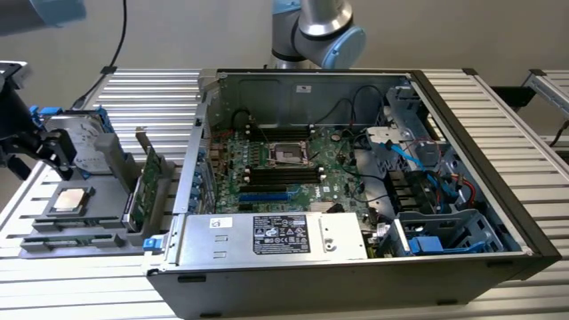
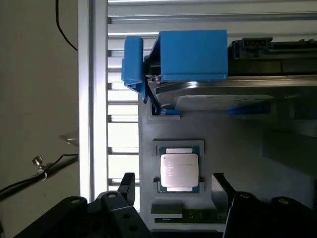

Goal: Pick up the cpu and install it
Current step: 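Pick up the cpu and move it towards the insertion slot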

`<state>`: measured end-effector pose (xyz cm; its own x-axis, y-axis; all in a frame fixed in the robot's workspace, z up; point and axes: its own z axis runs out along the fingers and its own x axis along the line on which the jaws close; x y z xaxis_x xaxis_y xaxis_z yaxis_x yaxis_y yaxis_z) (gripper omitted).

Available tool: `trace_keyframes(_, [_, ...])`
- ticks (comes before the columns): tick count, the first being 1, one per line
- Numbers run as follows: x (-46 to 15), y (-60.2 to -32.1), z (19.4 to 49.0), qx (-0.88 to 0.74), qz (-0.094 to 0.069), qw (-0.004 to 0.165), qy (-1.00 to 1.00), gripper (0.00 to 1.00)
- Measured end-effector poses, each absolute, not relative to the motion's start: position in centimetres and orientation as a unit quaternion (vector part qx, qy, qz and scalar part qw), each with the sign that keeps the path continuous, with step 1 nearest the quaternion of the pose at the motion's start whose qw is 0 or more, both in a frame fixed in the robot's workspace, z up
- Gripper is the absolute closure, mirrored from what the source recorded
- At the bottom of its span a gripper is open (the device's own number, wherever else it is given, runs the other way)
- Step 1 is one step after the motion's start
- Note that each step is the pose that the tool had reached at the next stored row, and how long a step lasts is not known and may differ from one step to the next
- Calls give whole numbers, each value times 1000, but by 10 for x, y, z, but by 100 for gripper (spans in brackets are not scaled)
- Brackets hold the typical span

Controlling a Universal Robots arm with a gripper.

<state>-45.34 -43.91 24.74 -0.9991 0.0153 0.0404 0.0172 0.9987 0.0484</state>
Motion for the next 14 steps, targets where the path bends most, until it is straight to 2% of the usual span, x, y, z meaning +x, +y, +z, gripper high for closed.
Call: trace_keyframes(14, [-444,-449,222,-14,-25,20,-999,28])
